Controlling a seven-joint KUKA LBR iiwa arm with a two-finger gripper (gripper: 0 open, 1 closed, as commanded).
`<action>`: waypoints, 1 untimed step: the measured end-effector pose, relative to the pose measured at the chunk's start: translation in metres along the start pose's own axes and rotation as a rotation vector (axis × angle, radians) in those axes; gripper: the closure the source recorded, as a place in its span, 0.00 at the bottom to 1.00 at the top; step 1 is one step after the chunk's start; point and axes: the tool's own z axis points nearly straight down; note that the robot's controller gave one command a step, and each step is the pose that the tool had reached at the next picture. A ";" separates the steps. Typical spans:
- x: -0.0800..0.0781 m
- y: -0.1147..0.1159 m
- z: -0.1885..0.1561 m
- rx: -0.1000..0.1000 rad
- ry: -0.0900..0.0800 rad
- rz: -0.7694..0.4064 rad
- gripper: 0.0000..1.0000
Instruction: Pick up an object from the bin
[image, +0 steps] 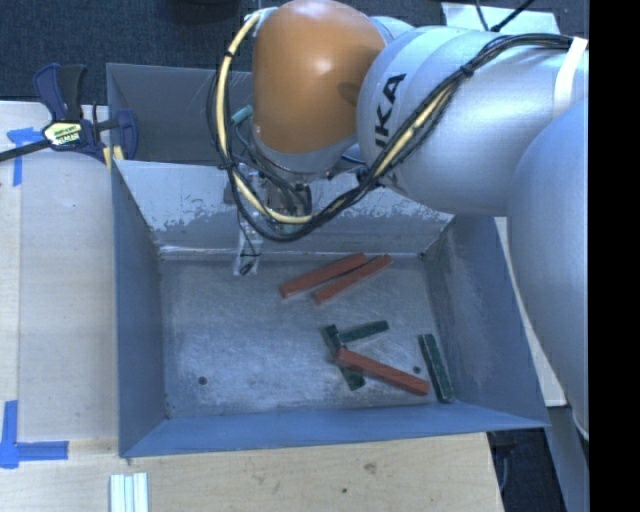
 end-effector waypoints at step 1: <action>0.023 -0.088 0.027 0.003 -0.004 0.145 0.00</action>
Offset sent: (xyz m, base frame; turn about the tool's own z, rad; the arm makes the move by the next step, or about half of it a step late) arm -0.0229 -0.0832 -0.0257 0.1372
